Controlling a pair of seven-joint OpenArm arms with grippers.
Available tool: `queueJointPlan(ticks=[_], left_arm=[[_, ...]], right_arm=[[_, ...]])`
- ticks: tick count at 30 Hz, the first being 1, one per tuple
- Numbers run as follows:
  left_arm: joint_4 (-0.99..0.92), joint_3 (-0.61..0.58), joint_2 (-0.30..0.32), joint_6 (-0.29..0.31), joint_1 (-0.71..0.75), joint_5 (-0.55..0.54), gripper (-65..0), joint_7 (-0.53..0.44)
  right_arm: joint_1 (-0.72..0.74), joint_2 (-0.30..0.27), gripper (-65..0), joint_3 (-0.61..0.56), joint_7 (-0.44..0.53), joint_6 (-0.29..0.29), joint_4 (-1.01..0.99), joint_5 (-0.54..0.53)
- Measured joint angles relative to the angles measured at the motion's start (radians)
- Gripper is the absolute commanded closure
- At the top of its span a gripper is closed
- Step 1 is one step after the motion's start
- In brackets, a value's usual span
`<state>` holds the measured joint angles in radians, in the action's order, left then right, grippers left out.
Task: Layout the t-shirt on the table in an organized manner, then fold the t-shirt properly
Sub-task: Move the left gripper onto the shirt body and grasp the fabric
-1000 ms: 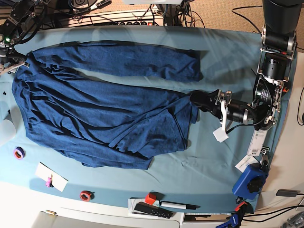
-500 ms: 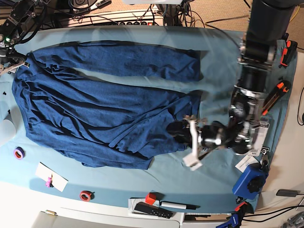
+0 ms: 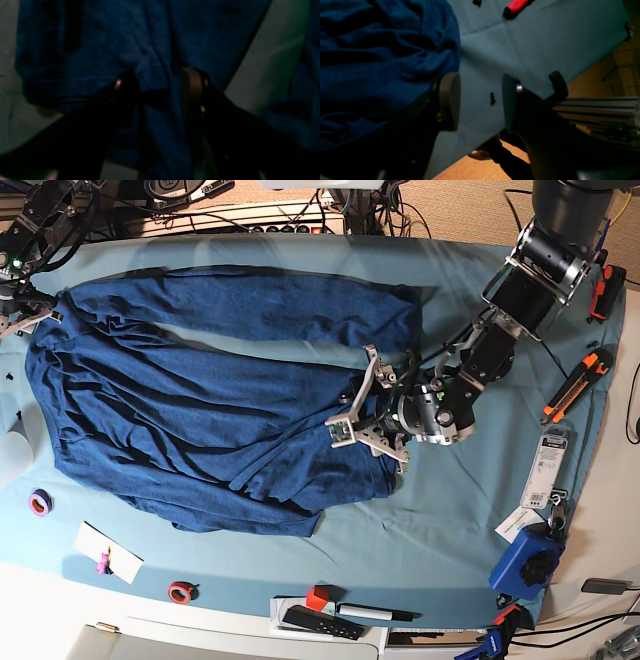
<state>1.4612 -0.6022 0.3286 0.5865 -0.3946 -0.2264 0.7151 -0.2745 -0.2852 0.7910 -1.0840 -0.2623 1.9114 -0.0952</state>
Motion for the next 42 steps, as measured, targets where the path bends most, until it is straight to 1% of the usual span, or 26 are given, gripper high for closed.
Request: queueJointPlan(ticks=[3, 4, 7, 17, 20, 23, 29, 31, 33, 36, 39, 41, 42], left_arm=[[0.000, 0.000, 0.000, -0.006, -0.002, 0.037, -26.7, -0.002], [0.000, 0.000, 0.000, -0.008, -0.002, 0.046, -25.7, -0.002], [0.000, 0.000, 0.002, -0.053, -0.002, 0.051, -24.8, -0.002], [0.000, 0.000, 0.001, -0.052, -0.020, 0.048, -24.8, -0.001], [0.000, 0.000, 0.001, -0.051, -0.037, -0.019, -24.8, 0.027], [0.000, -0.001, 0.001, -0.052, -0.062, -0.058, -24.8, 0.033], [0.000, -0.001, 0.001, -0.053, -0.071, -0.055, -24.6, 0.034], [0.000, -0.001, 0.001, -0.071, -0.071, -0.052, -24.6, 0.036], [0.000, -0.001, 0.002, -0.071, -0.071, -0.058, -24.6, 0.040], [0.000, -0.001, 0.002, -0.063, -0.071, -0.127, -24.6, 0.072], [0.000, 0.006, 0.001, -0.061, -0.071, -0.190, -24.6, 0.073], [0.000, 0.040, 0.000, -0.036, -0.069, -0.222, -24.6, 0.073], [0.000, 0.065, 0.001, -0.032, -0.069, -0.239, -24.6, 0.074]], right_arm=[[0.000, 0.000, -27.1, 0.000, 0.000, 0.000, 0.000, 0.000], [0.000, 0.000, -27.1, 0.000, 0.000, 0.000, 0.000, 0.000], [0.000, 0.000, -27.1, 0.000, 0.000, 0.000, 0.000, 0.000], [0.000, 0.000, -27.1, 0.000, 0.000, 0.000, 0.000, 0.000], [0.000, 0.000, -27.1, 0.000, 0.001, 0.000, 0.000, 0.000], [0.000, 0.000, -27.1, 0.000, 0.000, 0.000, 0.000, 0.000], [0.000, 0.000, -27.1, 0.000, 0.000, 0.000, 0.000, 0.000], [0.000, 0.000, -27.1, 0.000, 0.000, 0.000, 0.000, 0.000], [0.000, 0.000, -27.1, 0.000, 0.000, 0.000, 0.000, 0.000], [0.000, 0.000, -27.1, 0.000, 0.000, 0.000, 0.000, 0.000], [0.000, 0.000, -27.1, 0.000, 0.000, 0.000, 0.000, 0.000], [0.000, 0.000, -27.1, 0.000, 0.000, 0.000, 0.000, 0.000], [0.000, 0.000, -27.1, 0.000, 0.000, 0.000, 0.000, 0.000]])
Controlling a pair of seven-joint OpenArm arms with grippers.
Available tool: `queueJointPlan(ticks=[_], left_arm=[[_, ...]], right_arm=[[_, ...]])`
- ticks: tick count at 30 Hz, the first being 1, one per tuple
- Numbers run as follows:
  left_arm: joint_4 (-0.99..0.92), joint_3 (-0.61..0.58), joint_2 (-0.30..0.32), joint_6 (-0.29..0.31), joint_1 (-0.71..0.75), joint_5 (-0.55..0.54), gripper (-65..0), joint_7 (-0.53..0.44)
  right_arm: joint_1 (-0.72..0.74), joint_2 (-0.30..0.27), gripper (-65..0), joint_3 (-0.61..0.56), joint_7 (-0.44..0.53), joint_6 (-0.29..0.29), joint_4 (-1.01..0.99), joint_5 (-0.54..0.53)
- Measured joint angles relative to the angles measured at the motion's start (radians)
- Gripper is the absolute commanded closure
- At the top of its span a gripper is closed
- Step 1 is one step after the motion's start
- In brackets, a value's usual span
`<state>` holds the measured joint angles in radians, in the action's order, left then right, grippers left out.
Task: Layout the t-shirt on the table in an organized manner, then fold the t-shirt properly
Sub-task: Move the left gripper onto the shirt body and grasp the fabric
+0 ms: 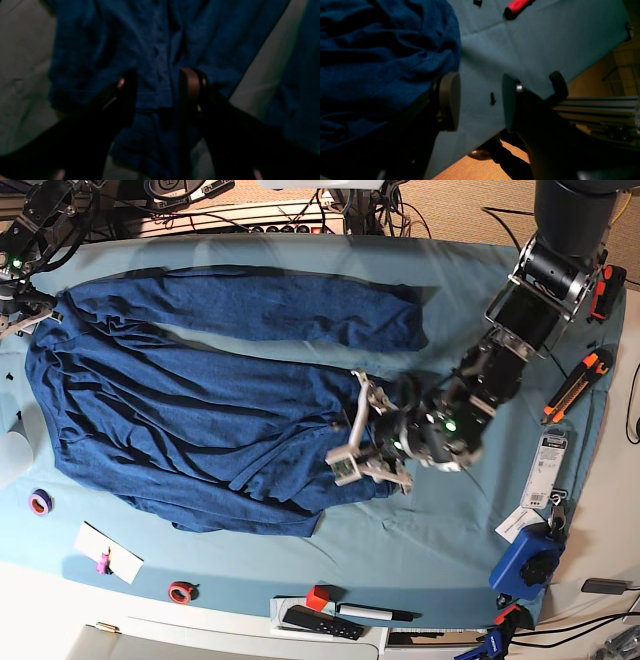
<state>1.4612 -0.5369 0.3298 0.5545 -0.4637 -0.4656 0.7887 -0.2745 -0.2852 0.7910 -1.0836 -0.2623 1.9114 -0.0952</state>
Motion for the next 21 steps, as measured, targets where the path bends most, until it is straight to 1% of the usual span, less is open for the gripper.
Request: queueJointPlan(ticks=[4, 7, 9, 11, 13, 17, 19, 21], left_arm=[[0.000, 0.133, 0.000, -0.004, -0.002, -0.023, -24.6, 0.000], [-0.002, 0.210, 0.003, 0.047, -0.003, -0.021, -24.6, 0.019], [-0.006, 0.220, 0.003, 0.076, 0.000, -0.016, -24.4, 0.037], [-0.006, 0.219, -0.001, 0.098, 0.020, 0.023, -24.2, 0.029], [-0.006, 0.218, -0.001, 0.098, 0.059, 0.070, -24.2, -0.032], [-0.008, 0.217, 0.000, 0.097, 0.148, 0.206, -24.2, -0.126], [-0.009, 0.217, 0.000, 0.094, 0.171, 0.235, -24.2, -0.164], [-0.009, 0.217, 0.000, 0.094, 0.175, 0.245, -24.2, -0.183]], right_arm=[[0.000, 0.000, -27.1, 0.000, 0.000, 0.000, 0.000, 0.000], [0.000, 0.000, -27.1, 0.000, 0.000, 0.000, 0.000, 0.000], [0.000, 0.000, -27.1, 0.000, 0.003, 0.000, 0.000, 0.000], [0.000, 0.000, -27.1, 0.000, 0.003, 0.000, 0.000, 0.000], [0.000, 0.000, -27.1, 0.000, 0.003, 0.000, 0.000, 0.000], [0.000, 0.000, -27.1, 0.000, 0.003, 0.000, 0.000, 0.000], [0.000, 0.000, -27.1, 0.000, 0.003, 0.000, 0.000, 0.000], [0.000, 0.000, -27.1, 0.000, 0.004, 0.000, 0.000, 0.000]])
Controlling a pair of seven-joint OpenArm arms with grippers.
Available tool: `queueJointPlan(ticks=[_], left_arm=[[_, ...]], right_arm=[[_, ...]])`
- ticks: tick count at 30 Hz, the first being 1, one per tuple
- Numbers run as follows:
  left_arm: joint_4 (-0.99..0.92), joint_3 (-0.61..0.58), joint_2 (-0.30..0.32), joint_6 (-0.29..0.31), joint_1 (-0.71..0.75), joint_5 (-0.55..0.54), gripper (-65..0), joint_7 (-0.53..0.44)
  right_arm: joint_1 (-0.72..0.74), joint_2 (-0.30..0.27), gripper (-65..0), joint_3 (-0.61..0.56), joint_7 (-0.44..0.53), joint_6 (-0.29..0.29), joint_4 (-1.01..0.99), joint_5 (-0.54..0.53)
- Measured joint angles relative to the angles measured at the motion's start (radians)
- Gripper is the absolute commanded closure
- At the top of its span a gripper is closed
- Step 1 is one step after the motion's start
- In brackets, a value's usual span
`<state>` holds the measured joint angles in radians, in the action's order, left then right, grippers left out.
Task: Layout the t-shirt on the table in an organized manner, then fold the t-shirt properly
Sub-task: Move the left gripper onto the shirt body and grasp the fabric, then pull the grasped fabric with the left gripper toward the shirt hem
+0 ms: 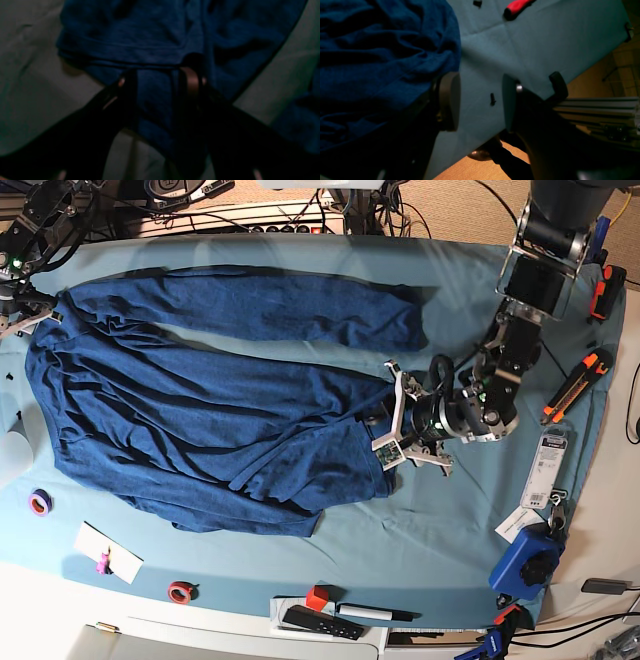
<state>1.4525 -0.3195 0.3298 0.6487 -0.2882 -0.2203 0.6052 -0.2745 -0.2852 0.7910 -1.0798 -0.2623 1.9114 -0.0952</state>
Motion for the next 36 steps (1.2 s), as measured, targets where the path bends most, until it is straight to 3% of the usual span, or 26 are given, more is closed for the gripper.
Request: queueJointPlan(ticks=[8, 18, 26, 28, 33, 36], left_arm=[[0.000, -0.022, 0.000, -0.001, -0.003, 0.111, -24.2, -0.076], [0.000, -0.231, 0.000, -0.137, -0.003, 0.187, -24.2, -0.110], [0.000, -0.258, -0.033, -0.209, -0.018, 0.238, -24.2, -0.126], [0.000, -0.259, -0.034, -0.219, -0.029, 0.236, -21.2, -0.126], [0.000, -0.259, -0.035, -0.230, -0.039, 0.228, -0.8, -0.124], [0.000, -0.259, -0.035, -0.231, -0.039, 0.227, 0.0, -0.124]], right_arm=[[0.000, 0.000, -27.1, 0.000, 0.000, 0.000, 0.000, 0.000], [0.000, 0.000, -27.1, 0.000, 0.000, 0.000, 0.000, 0.000], [0.000, 0.000, -27.1, 0.000, 0.000, 0.000, 0.000, 0.000], [0.000, 0.000, -27.1, 0.000, 0.000, 0.000, 0.000, 0.000], [0.000, 0.000, -27.1, 0.000, 0.000, 0.000, 0.000, 0.000], [0.000, 0.000, -27.1, 0.000, 0.000, 0.000, 0.000, -0.011]])
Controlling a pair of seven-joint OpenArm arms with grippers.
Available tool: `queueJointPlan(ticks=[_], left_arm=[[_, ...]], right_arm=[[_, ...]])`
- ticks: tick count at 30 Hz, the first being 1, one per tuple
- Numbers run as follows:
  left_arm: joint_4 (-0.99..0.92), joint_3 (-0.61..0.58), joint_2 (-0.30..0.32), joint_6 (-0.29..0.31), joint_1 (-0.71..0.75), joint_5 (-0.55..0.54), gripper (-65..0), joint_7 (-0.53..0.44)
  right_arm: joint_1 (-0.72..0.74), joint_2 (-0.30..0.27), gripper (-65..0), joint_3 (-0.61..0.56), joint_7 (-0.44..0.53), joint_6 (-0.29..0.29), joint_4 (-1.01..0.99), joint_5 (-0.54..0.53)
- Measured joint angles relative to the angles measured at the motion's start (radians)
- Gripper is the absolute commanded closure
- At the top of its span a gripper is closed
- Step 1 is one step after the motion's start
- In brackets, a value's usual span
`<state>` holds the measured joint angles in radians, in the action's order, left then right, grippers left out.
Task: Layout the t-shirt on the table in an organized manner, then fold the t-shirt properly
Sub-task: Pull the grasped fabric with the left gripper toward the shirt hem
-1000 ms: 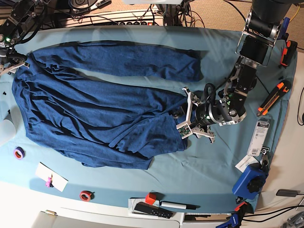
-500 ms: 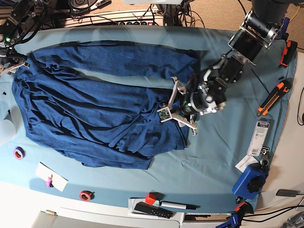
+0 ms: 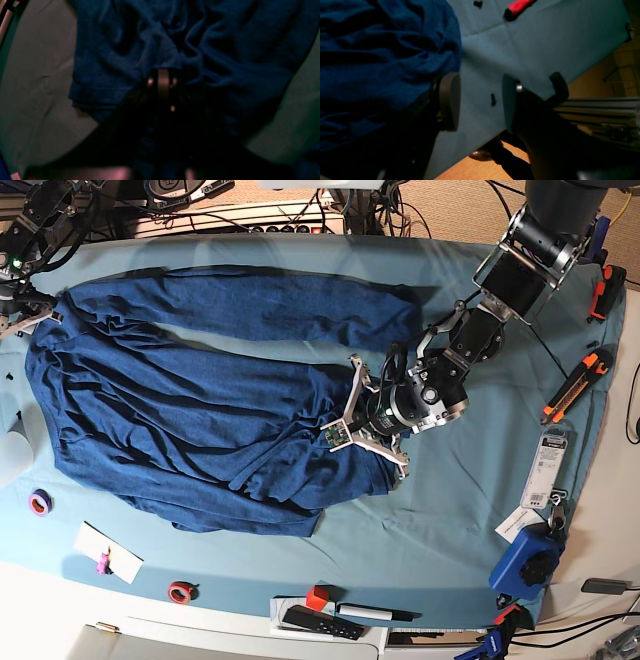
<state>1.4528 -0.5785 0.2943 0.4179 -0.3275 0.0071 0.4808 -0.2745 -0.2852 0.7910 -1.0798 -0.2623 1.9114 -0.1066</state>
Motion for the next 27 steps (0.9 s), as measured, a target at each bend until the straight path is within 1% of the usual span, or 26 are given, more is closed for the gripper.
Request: queueJointPlan(ticks=[2, 7, 9, 10, 13, 14, 15, 18, 19, 21, 27], left_arm=[[0.000, 0.000, 0.000, 0.000, 0.000, 0.000, 0.0, -0.003], [0.000, 0.000, 0.000, 0.000, 0.000, 0.000, 0.0, -0.004], [0.000, 0.000, 0.000, 0.017, 0.000, 0.000, 0.0, -0.003], [0.000, 0.000, 0.000, 0.028, 0.000, -0.005, -1.7, -0.003], [0.000, -0.001, 0.000, 0.061, 0.000, -0.056, -17.7, 0.020], [0.000, -0.001, 0.000, 0.066, 0.000, -0.070, -21.5, 0.027], [0.000, -0.001, 0.000, 0.074, 0.000, -0.072, -23.3, 0.032], [0.000, -0.001, 0.000, 0.079, 0.000, -0.072, -23.5, 0.031], [0.000, -0.001, 0.000, 0.068, 0.000, -0.072, -23.5, 0.029], [0.000, -0.001, 0.000, 0.022, 0.000, -0.072, -23.5, 0.030], [0.000, -0.001, 0.000, -0.023, -0.014, -0.071, -23.5, 0.030]], right_arm=[[0.000, 0.000, -27.1, 0.000, 0.000, 0.000, 0.000, -0.021], [0.000, 0.000, -27.1, 0.000, 0.000, 0.000, 0.000, -0.023], [0.000, 0.000, -27.1, 0.000, 0.000, 0.000, 0.000, -0.023], [0.000, 0.000, -27.1, 0.000, 0.000, 0.000, 0.000, -0.023], [0.000, 0.000, -27.1, 0.000, 0.000, 0.000, 0.000, -0.023], [0.000, 0.000, -27.1, 0.000, 0.000, 0.000, 0.000, -0.023], [0.000, 0.000, -27.1, 0.000, 0.000, 0.000, 0.000, -0.023], [0.000, 0.000, -27.1, 0.000, 0.000, 0.000, 0.000, -0.023], [0.000, 0.000, -27.1, 0.000, 0.000, 0.000, 0.000, -0.023], [0.000, 0.000, -27.1, 0.000, 0.000, 0.000, 0.000, -0.023], [0.000, 0.000, -27.1, 0.000, 0.000, 0.000, 0.000, -0.023]])
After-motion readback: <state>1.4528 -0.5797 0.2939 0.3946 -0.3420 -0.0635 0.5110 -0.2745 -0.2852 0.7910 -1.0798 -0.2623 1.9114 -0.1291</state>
